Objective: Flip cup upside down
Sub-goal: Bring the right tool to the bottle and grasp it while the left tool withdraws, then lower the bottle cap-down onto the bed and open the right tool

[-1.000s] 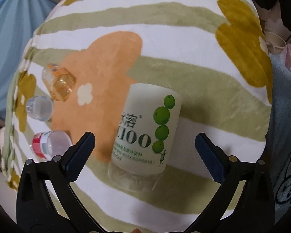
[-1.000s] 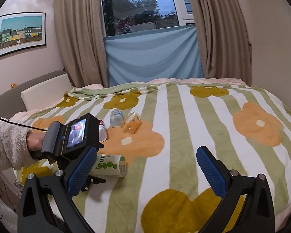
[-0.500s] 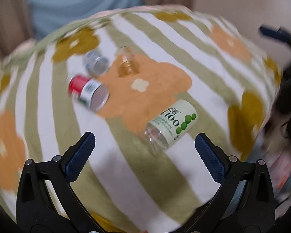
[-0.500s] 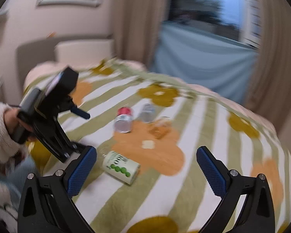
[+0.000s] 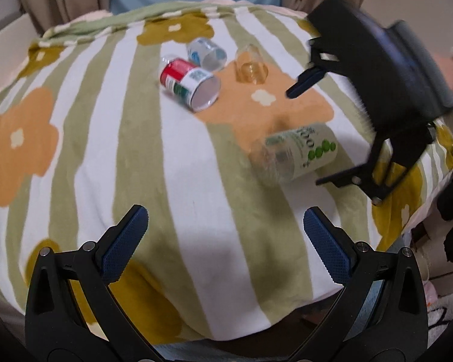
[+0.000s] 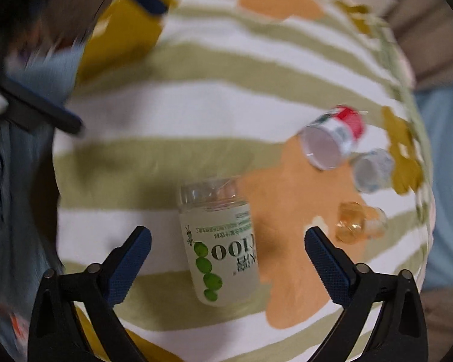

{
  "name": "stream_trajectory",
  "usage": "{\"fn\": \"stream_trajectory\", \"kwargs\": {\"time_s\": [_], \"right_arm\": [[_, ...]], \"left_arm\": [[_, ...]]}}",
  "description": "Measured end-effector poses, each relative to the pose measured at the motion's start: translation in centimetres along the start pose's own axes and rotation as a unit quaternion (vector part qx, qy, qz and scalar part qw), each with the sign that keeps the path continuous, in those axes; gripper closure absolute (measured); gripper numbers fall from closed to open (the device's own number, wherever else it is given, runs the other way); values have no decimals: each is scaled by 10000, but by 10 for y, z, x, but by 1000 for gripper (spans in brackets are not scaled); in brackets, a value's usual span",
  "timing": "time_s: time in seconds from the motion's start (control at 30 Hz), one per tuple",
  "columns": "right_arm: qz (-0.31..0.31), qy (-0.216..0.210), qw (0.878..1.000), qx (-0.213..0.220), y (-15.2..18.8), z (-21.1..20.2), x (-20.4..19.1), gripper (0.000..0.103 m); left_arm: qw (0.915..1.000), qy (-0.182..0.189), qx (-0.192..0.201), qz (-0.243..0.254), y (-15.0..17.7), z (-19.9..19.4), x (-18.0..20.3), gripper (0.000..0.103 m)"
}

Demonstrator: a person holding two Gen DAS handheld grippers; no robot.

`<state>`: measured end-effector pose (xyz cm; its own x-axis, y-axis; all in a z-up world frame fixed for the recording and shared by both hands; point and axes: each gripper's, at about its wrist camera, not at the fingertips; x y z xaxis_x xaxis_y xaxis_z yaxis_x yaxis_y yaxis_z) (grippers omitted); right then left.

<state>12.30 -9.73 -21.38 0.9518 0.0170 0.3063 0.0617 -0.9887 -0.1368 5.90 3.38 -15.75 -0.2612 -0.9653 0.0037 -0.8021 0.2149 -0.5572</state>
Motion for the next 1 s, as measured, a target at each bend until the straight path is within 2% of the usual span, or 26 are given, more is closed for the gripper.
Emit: {"fn": "stream_trajectory", "kwargs": {"time_s": [0.1,0.17,0.3,0.33,0.47,0.5,0.67,0.73,0.8,0.87,0.93,1.0], "right_arm": [[-351,-110,9982,-466,-3,21,-3,17],[-457,-172,9968,-632,-5,29,-4,20],[-576,-210,9955,-724,-7,35,-5,21],[-565,-250,9953,-744,-7,35,-4,27],[-504,-310,9946,-852,-7,38,2,38],[-475,-375,9941,-898,-6,38,4,45],[-272,-371,9959,-784,-5,31,11,45],[71,-469,9974,-546,-1,18,19,45],[641,-500,9966,-98,7,-5,32,45],[1388,-522,9879,456,17,-28,49,45],[2246,-513,9661,1165,35,-52,64,45],[3268,-539,9233,1943,58,-73,71,45]], "left_arm": [[9999,-2,-108,-4,5,9,-2,1],[9999,23,-144,-21,6,13,-3,1],[9998,114,-165,-87,7,17,-6,1],[9997,124,-161,-97,7,18,-6,1],[9997,154,-158,-137,7,18,-7,1],[9996,160,-162,-143,7,18,-7,1],[9995,207,-149,-167,6,17,-7,1],[9996,209,-114,-156,5,15,-7,1],[9996,216,-61,-165,5,12,-8,1],[9996,176,49,-234,4,7,-10,1],[9991,206,178,-330,2,1,-13,1],[9986,219,287,-382,-1,-4,-14,1]]}}
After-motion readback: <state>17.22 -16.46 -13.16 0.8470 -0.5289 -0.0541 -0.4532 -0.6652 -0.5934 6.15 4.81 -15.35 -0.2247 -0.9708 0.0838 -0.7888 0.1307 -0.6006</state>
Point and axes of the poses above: each gripper's, at about its wrist camera, not at the fingertips, and z roughly the way its jaws point, x to its right, y to its underside, and after that the axes turned 8 degrees about z, right-handed
